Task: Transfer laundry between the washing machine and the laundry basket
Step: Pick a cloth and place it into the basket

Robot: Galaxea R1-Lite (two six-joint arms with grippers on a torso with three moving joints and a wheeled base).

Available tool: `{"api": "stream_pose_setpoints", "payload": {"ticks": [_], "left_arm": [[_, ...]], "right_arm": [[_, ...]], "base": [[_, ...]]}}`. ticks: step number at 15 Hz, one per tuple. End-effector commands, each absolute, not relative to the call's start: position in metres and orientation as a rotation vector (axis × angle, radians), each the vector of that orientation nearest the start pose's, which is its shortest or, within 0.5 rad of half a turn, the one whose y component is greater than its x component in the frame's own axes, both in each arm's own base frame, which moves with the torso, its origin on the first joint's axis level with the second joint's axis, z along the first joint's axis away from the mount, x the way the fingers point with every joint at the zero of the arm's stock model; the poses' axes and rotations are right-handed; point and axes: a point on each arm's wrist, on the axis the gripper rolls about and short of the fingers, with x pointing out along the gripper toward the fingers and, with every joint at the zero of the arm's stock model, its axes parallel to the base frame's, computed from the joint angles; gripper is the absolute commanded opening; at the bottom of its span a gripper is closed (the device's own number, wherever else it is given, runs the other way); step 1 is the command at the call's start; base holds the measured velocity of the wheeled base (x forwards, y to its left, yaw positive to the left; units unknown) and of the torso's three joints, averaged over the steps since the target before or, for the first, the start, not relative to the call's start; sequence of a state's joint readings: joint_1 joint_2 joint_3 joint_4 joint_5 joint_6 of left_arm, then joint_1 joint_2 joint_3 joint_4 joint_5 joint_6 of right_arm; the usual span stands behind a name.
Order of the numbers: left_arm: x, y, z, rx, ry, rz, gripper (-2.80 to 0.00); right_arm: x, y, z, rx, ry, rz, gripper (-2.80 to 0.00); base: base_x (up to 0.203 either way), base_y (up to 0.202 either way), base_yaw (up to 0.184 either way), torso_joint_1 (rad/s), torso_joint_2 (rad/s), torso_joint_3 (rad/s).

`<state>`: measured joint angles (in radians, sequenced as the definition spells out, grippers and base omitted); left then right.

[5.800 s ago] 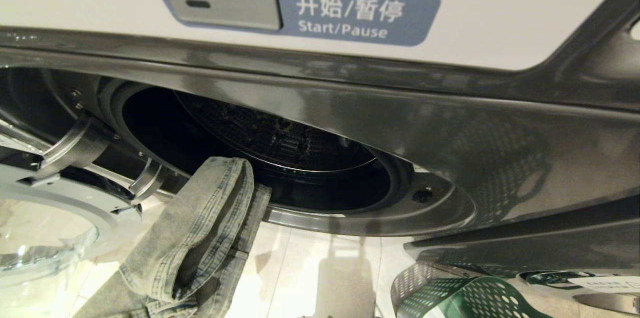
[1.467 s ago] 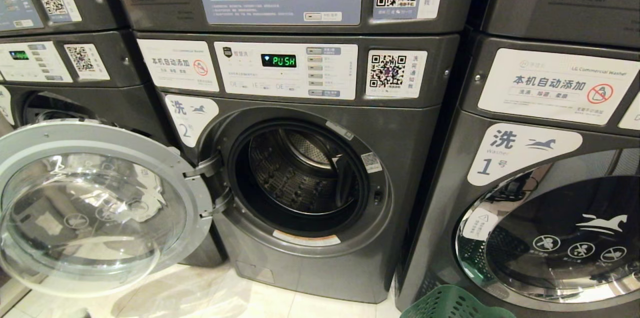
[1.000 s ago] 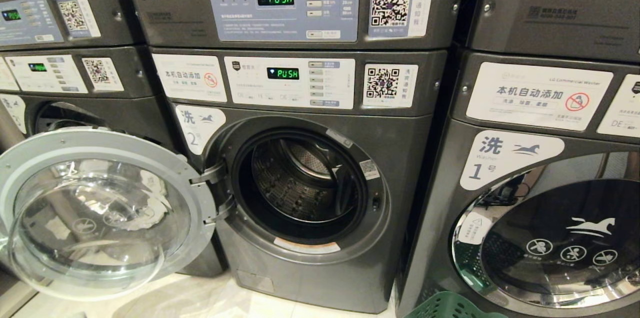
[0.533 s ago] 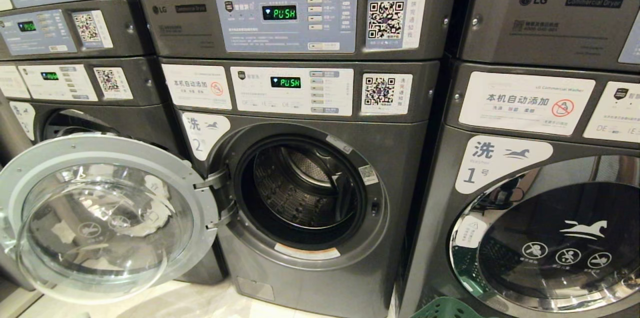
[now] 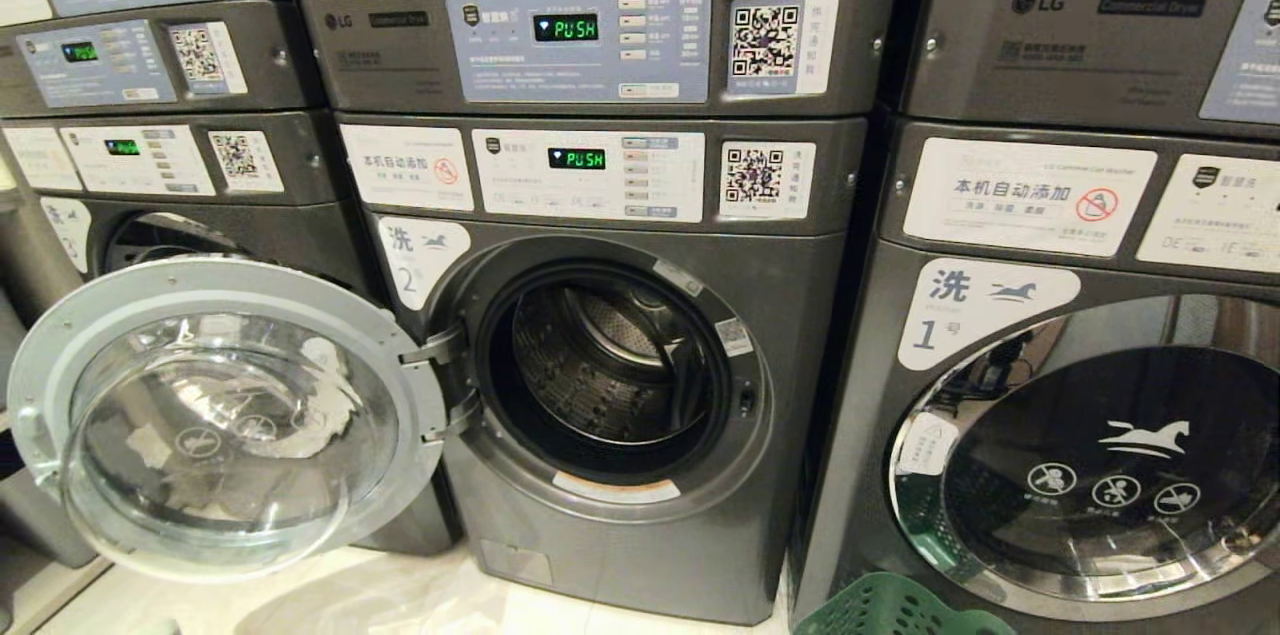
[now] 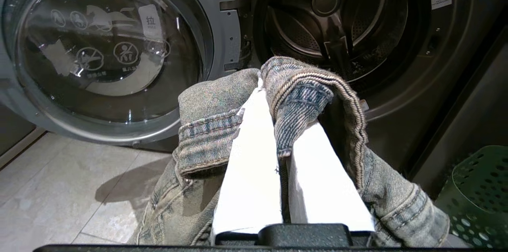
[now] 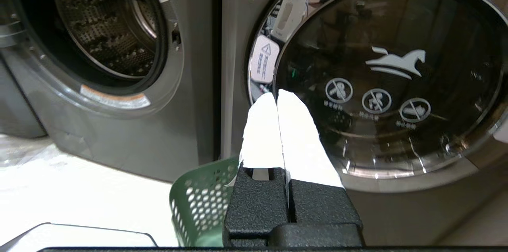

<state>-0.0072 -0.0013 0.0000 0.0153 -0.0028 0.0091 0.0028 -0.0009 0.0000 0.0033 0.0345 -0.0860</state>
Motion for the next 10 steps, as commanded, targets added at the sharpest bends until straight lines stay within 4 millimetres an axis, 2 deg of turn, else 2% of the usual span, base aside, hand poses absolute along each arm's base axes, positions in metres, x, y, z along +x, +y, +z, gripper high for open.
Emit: {"api": "stream_pose_setpoints", "payload": {"ticks": [1, 4, 10], "left_arm": [[-0.0227, 0.0001, 0.0735, 0.009, 0.017, -0.011, -2.8], [-0.0227, 0.0001, 0.0735, 0.009, 0.017, -0.011, -2.8], [-0.0227, 0.0001, 0.0735, 0.009, 0.017, -0.01, -2.8]], "right_arm": [[-0.0228, 0.0007, 0.0752, -0.086, 0.001, 0.038, -2.8], [-0.0228, 0.0007, 0.0752, -0.081, 0.002, 0.038, -2.8], [-0.0229, 0.0007, 0.0752, -0.058, 0.0, 0.036, -2.8]], "base": [[-0.197, 0.0, -0.002, -0.002, 0.0, 0.002], [-0.153, 0.0, 0.001, 0.001, 0.0, 0.004], [0.0, 0.0, 0.0, 0.0, 0.0, 0.0]]}}
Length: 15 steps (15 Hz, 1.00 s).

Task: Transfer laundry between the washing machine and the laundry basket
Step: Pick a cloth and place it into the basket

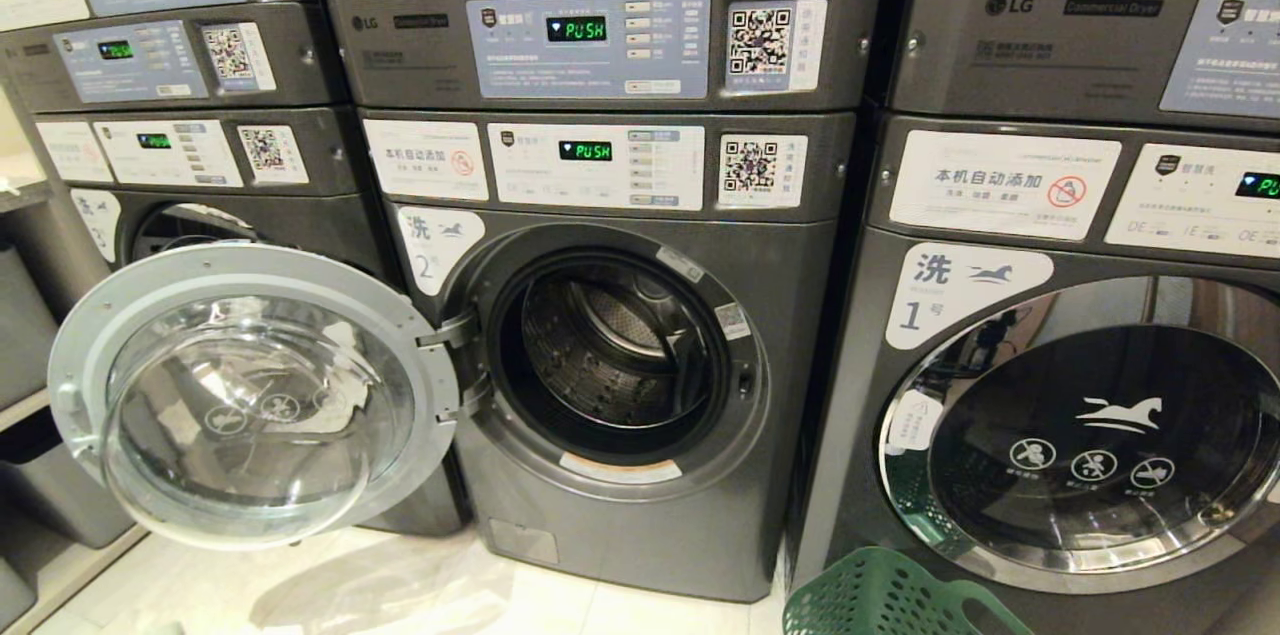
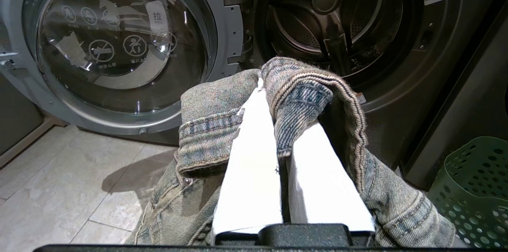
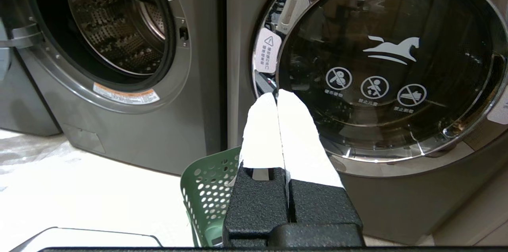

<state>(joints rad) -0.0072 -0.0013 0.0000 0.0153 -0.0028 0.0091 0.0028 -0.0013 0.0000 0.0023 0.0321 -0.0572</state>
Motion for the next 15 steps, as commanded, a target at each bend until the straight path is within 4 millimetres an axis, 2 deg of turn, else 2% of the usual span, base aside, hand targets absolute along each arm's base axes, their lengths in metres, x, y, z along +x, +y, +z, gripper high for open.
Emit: {"api": "stream_pose_setpoints", "payload": {"ticks": [1, 15], "left_arm": [[-0.0227, 0.0001, 0.0735, 0.009, 0.017, -0.011, -2.8], [-0.0227, 0.0001, 0.0735, 0.009, 0.017, -0.011, -2.8]], "right_arm": [[-0.0229, 0.0006, 0.0754, -0.058, 0.001, 0.036, -2.8], [-0.0228, 0.0007, 0.0753, -0.057, 0.001, 0.035, -2.8]], "base": [[0.0, 0.0, 0.0, 0.0, 0.0, 0.0], [0.0, 0.005, -0.168, 0.003, 0.0, 0.001]]}}
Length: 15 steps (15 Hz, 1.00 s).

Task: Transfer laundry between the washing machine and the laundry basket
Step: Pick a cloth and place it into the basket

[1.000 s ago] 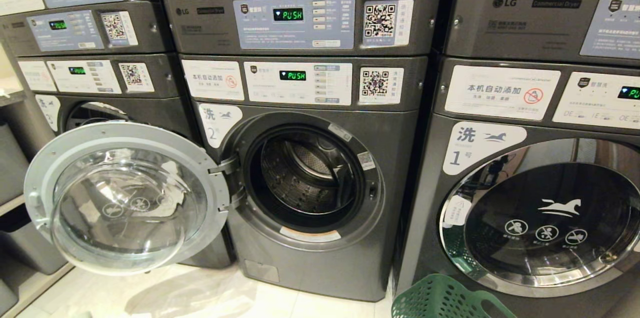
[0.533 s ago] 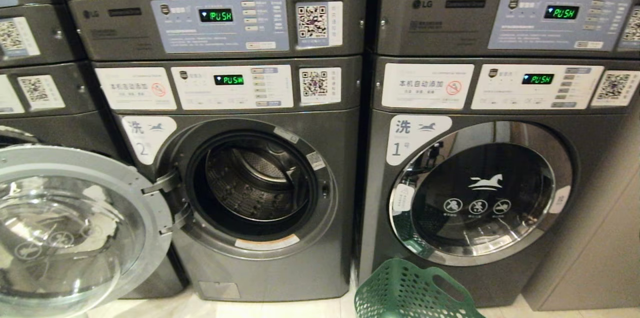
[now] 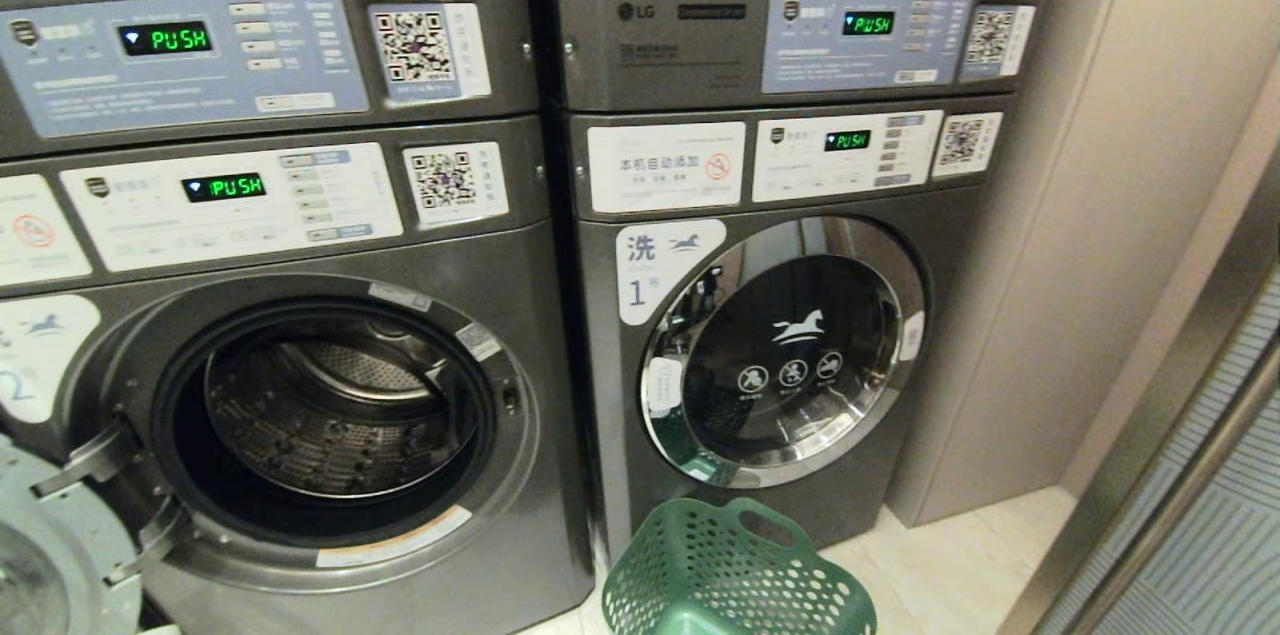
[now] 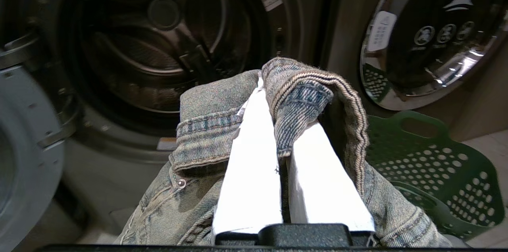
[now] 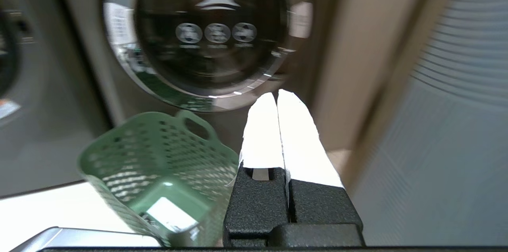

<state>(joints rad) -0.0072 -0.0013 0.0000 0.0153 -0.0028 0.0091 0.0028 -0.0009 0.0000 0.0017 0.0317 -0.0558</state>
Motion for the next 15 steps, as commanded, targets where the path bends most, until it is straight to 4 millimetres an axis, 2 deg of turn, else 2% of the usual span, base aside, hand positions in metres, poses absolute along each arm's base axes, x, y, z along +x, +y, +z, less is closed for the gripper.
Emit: {"api": "stream_pose_setpoints", "payload": {"ticks": [1, 7, 9, 11, 12, 14, 15], "left_arm": [[-0.023, 0.0, 0.073, 0.009, 0.017, -0.009, -2.8], [-0.023, 0.0, 0.074, 0.016, 0.016, -0.011, -2.8], [-0.023, 0.0, 0.074, 0.046, 0.015, -0.02, -2.8], [-0.023, -0.001, 0.075, 0.181, 0.002, -0.058, -2.8], [-0.025, -0.002, 0.084, 0.23, -0.033, -0.094, -2.8], [-0.034, -0.006, 0.122, 0.25, -0.117, -0.266, -2.8], [-0.033, -0.008, 0.136, 0.244, -0.101, -0.366, -2.8]], "right_arm": [[-0.023, 0.001, 0.075, -0.057, 0.001, 0.035, -2.8], [-0.023, 0.001, 0.075, -0.059, -0.001, 0.037, -2.8], [-0.023, 0.001, 0.075, -0.069, 0.0, 0.038, -2.8], [-0.023, 0.001, 0.075, -0.069, 0.002, 0.038, -2.8], [-0.023, 0.001, 0.075, -0.069, 0.002, 0.037, -2.8], [-0.023, 0.001, 0.075, -0.073, 0.003, 0.037, -2.8], [-0.023, 0.001, 0.075, -0.074, 0.002, 0.038, -2.8]], "base": [[-0.002, 0.006, -0.179, 0.002, 0.0, 0.003], [0.0, 0.006, -0.162, 0.001, 0.0, 0.004], [-0.001, 0.002, -0.034, 0.001, 0.0, 0.004], [0.0, 0.0, 0.0, 0.0, 0.0, 0.0], [0.0, 0.0, 0.0, 0.0, 0.0, 0.0], [0.0, 0.0, 0.0, 0.0, 0.0, 0.0], [0.0, 0.0, 0.0, 0.0, 0.0, 0.0]]}}
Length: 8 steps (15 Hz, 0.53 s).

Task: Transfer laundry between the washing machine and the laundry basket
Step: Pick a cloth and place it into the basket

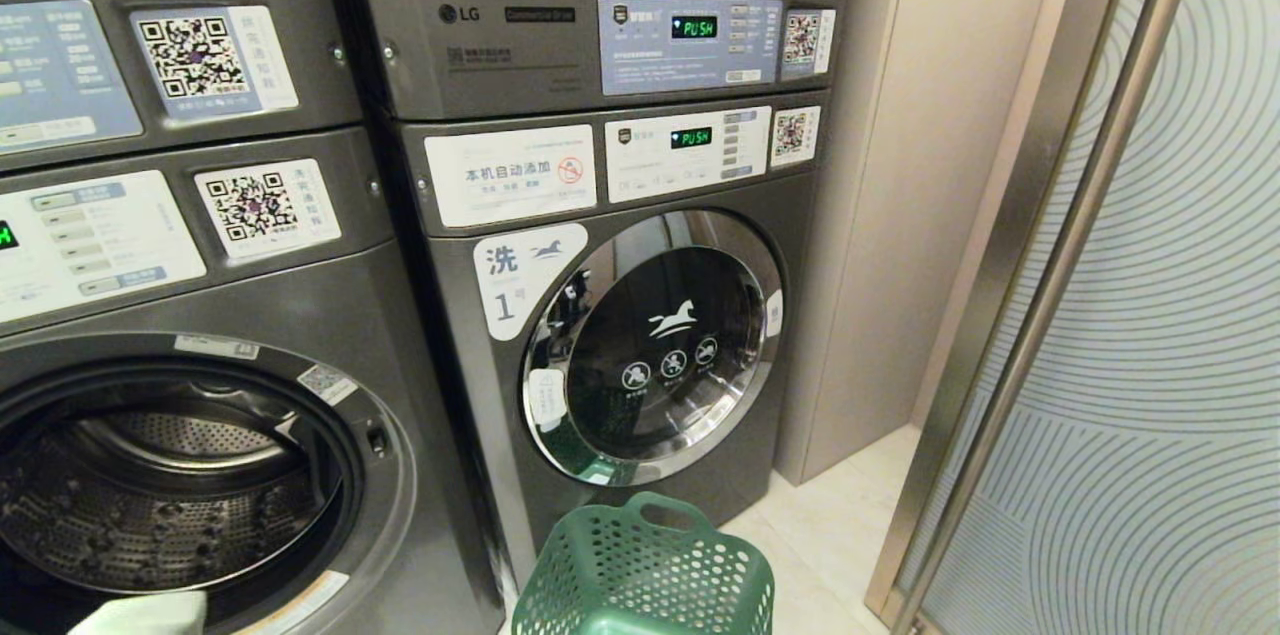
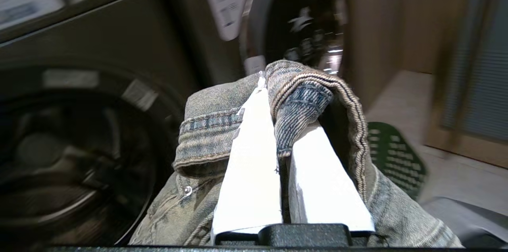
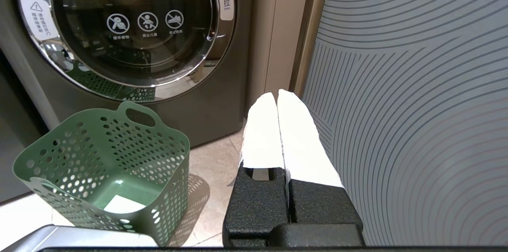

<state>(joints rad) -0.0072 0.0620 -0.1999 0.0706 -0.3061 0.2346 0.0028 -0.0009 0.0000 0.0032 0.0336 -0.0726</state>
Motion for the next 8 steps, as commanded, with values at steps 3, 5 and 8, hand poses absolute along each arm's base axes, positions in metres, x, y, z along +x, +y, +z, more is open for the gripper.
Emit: {"api": "stream_pose_setpoints", "payload": {"ticks": [3, 5, 8], "left_arm": [[-0.012, -0.013, 0.168, 0.193, 0.034, -0.62, -2.8], [0.016, -0.014, 0.186, 0.168, 0.132, -0.693, -2.8], [0.074, -0.019, 0.216, 0.166, 0.193, -0.783, -2.8]], "right_arm": [[-0.023, 0.001, 0.075, -0.112, 0.004, 0.04, -2.8], [-0.023, 0.001, 0.075, -0.181, -0.002, 0.046, -2.8], [-0.023, 0.001, 0.075, -0.181, -0.001, 0.045, -2.8]], "base": [[0.0, 0.0, 0.0, 0.0, 0.0, 0.0], [0.0, 0.0, 0.0, 0.0, 0.0, 0.0], [0.0, 0.0, 0.0, 0.0, 0.0, 0.0]]}}
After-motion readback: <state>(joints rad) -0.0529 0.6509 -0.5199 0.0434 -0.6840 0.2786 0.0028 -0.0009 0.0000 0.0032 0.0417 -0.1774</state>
